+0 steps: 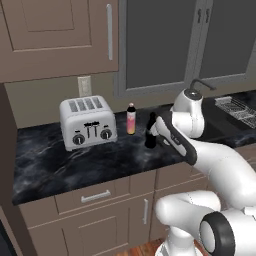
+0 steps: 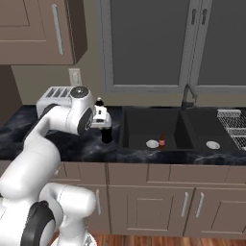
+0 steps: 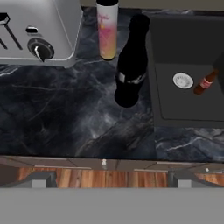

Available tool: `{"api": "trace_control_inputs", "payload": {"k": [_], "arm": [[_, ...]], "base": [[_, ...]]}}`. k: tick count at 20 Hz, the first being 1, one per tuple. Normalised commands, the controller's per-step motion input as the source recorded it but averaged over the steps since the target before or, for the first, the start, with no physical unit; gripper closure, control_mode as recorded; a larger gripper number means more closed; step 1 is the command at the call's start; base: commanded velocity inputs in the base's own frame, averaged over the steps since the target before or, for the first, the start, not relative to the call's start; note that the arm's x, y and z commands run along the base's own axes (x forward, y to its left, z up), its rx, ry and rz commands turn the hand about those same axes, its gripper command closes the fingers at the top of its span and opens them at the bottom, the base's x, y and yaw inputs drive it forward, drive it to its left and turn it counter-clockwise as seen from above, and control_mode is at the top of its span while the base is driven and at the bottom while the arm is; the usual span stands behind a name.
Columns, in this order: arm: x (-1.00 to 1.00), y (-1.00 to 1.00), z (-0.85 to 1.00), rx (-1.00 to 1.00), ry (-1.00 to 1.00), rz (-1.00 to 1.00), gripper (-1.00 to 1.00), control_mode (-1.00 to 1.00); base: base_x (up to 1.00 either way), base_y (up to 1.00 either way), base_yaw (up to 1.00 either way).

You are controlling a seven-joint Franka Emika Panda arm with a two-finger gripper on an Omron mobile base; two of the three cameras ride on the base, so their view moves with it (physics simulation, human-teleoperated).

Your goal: Place the large bottle from the dining counter next to the other large bottle outside the sink, and place the small bottle from the dining counter next to the other small bottle inside the sink.

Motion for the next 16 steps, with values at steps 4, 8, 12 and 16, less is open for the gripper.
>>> {"api": "trace_control_inputs", "payload": {"k": [4,8,12,16], "arm": [[0.00,0.00,0.00,0.00,0.00,0.00,-1.00,1.00],[0.00,0.00,0.00,0.00,0.00,0.00,-1.00,1.00],[0.00,0.00,0.00,0.00,0.00,0.00,-1.00,1.00],[0.00,0.00,0.00,0.00,0.00,0.00,-1.00,1.00]], "base": [[-0.64,0.29,0.10],[-0.45,0.37,0.21],[-0.39,0.50,0.36],[-0.62,0.52,0.45]]}}
